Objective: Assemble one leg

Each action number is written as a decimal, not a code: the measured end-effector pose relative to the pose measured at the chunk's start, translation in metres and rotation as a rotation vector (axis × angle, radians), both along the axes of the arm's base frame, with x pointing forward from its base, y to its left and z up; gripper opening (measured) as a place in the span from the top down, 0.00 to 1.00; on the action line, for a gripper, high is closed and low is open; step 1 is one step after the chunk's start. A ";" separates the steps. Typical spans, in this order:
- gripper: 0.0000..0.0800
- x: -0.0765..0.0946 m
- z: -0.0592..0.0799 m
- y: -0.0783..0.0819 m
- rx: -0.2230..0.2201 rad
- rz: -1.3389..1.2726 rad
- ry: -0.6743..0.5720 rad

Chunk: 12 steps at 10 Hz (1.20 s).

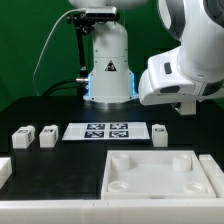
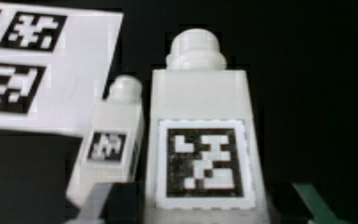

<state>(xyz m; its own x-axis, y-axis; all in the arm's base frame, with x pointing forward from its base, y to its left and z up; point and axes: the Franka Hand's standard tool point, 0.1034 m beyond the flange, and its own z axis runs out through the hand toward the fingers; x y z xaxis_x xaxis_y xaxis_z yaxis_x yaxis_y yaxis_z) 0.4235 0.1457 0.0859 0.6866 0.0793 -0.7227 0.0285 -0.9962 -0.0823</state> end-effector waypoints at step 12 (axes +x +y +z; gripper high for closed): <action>0.63 0.063 0.035 -0.044 0.077 0.026 -1.059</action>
Offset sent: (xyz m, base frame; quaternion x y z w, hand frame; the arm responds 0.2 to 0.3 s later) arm 0.0000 0.0000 0.0000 0.0000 0.2667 0.0000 0.9638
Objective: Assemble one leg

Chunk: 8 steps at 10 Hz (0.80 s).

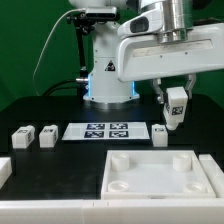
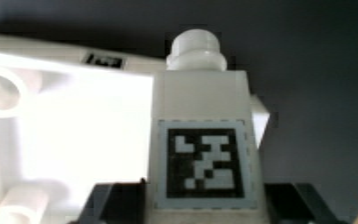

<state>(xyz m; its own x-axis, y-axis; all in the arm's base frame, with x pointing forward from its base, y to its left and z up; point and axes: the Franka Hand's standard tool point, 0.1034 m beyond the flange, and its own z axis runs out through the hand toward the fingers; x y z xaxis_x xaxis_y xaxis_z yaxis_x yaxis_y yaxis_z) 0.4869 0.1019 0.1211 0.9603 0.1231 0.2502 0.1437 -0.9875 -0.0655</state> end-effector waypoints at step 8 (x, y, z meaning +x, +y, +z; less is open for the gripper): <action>0.63 0.086 0.007 -0.002 0.000 0.093 -0.041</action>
Offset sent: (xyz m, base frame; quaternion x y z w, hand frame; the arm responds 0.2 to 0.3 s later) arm 0.0715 0.0048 0.0231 0.0251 0.0046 -0.0608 0.9978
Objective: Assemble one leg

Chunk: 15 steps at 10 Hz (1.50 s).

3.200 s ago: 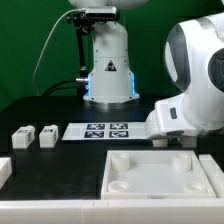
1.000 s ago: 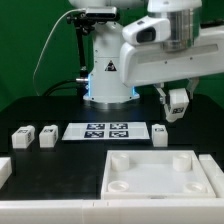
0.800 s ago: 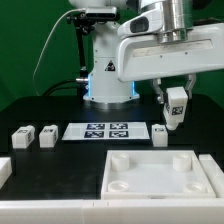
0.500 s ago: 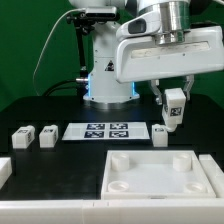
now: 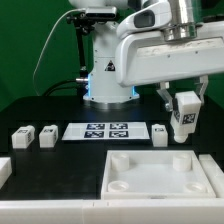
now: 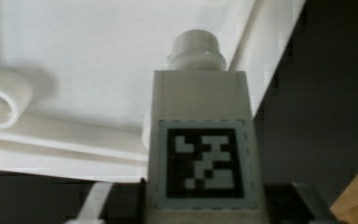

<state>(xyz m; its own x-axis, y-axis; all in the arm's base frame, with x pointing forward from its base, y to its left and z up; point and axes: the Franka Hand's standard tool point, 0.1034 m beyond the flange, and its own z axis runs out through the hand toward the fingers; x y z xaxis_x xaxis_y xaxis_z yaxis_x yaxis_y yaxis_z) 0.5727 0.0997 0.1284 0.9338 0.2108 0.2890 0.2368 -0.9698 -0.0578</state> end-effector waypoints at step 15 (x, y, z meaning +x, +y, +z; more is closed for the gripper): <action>0.63 0.056 -0.019 0.000 0.010 0.001 -0.257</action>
Offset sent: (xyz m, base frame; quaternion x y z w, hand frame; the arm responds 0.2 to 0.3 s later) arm 0.0000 0.0000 0.0000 0.0000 0.2667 0.0000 0.9638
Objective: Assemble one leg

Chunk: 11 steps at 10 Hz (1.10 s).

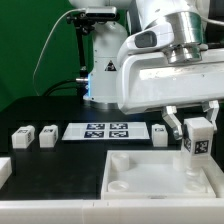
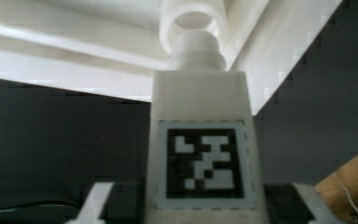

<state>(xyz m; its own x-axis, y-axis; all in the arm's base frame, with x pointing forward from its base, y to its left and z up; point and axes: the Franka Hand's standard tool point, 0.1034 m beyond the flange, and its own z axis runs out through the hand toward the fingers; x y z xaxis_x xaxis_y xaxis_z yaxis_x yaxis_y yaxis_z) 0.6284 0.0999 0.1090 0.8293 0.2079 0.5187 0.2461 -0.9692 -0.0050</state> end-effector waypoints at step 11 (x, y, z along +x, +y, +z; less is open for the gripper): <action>0.63 0.000 -0.017 0.004 0.003 -0.001 -0.022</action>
Offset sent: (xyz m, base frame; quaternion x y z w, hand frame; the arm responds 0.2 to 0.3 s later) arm 0.0035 0.0073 -0.0091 -0.0008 0.0144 0.0083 0.9999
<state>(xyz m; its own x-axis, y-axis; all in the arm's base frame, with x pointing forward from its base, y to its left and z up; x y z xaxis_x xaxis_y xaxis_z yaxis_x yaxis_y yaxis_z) 0.6285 0.1040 0.0917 0.8179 0.2059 0.5373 0.2455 -0.9694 -0.0022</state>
